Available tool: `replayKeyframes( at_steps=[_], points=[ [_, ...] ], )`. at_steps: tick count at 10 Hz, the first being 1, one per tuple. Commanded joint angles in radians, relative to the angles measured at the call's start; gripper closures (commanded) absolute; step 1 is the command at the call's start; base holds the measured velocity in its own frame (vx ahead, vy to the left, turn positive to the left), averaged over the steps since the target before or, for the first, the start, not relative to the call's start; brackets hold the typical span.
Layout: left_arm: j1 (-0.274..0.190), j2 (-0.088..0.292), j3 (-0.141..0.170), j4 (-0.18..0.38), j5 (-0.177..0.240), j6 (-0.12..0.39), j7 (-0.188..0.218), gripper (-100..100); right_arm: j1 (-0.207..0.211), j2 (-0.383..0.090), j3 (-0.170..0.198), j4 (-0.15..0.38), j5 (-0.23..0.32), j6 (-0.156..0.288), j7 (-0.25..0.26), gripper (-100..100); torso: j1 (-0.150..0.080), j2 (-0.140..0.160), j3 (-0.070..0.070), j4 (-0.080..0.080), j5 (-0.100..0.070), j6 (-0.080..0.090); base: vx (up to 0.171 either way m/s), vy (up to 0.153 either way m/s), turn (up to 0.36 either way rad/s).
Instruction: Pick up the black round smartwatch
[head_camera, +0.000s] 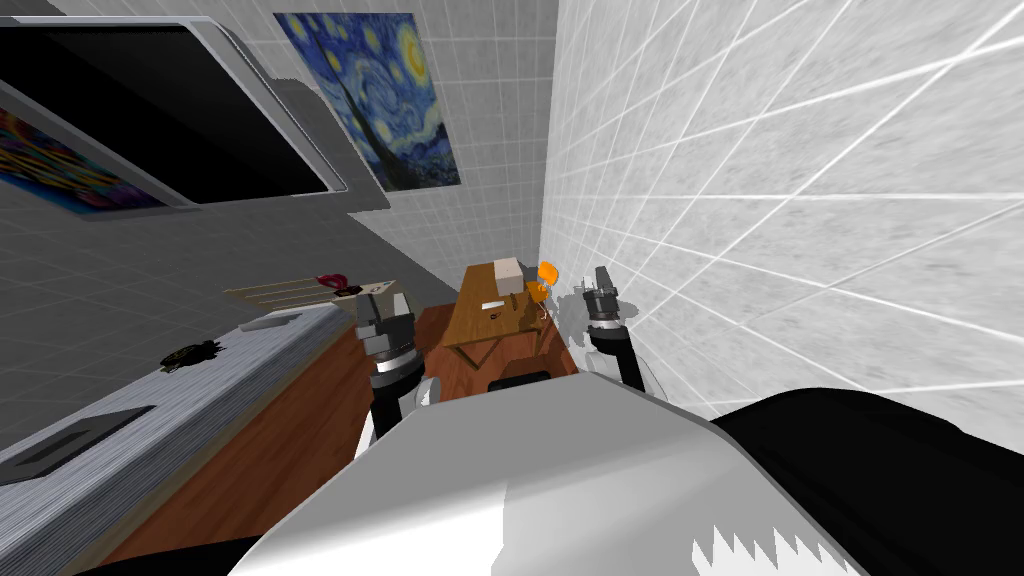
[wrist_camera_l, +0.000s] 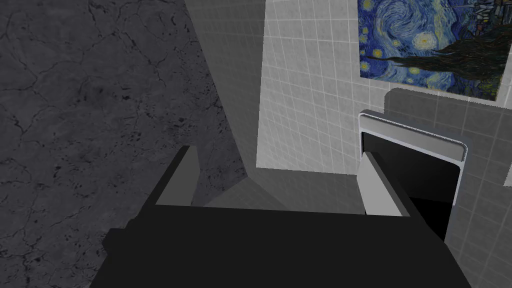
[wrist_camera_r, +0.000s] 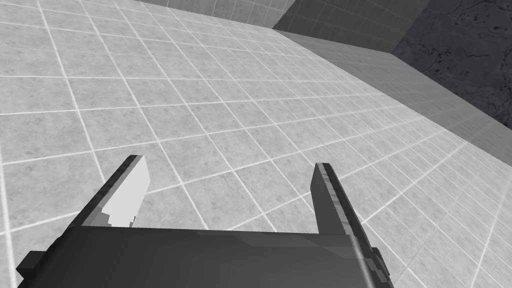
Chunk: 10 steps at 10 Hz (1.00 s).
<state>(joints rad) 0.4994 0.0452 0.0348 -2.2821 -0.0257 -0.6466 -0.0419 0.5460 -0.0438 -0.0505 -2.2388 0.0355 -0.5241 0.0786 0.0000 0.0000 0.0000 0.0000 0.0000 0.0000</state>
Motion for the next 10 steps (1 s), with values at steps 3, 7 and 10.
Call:
replayKeyframes(
  at_steps=[3, 7, 10],
  points=[
    [-0.037, 0.056, -0.003, 0.069, -0.001, 0.049, 0.01, -100, 0.0, 0.0, 0.0, 0.0, 0.0, 0.0, 0.0, 0, 0.001, -0.001, 0.0, 0.0, 0.0, 0.0, 0.005, 0.006, -0.021],
    [-0.099, 0.091, -0.002, 0.189, -0.003, 0.135, 0.028, -100, 0.0, 0.0, 0.0, 0.0, 0.0, 0.0, 0.0, 0, 0.001, -0.001, -0.001, 0.0, 0.0, 0.0, 0.013, 0.013, -0.031],
    [-0.137, 0.104, -0.001, 0.248, -0.004, 0.19, 0.041, -100, 0.0, 0.0, 0.0, 0.0, 0.0, 0.0, 0.0, 0, 0.001, -0.001, -0.001, 0.0, 0.0, 0.0, 0.012, 0.015, -0.032]
  ],
)
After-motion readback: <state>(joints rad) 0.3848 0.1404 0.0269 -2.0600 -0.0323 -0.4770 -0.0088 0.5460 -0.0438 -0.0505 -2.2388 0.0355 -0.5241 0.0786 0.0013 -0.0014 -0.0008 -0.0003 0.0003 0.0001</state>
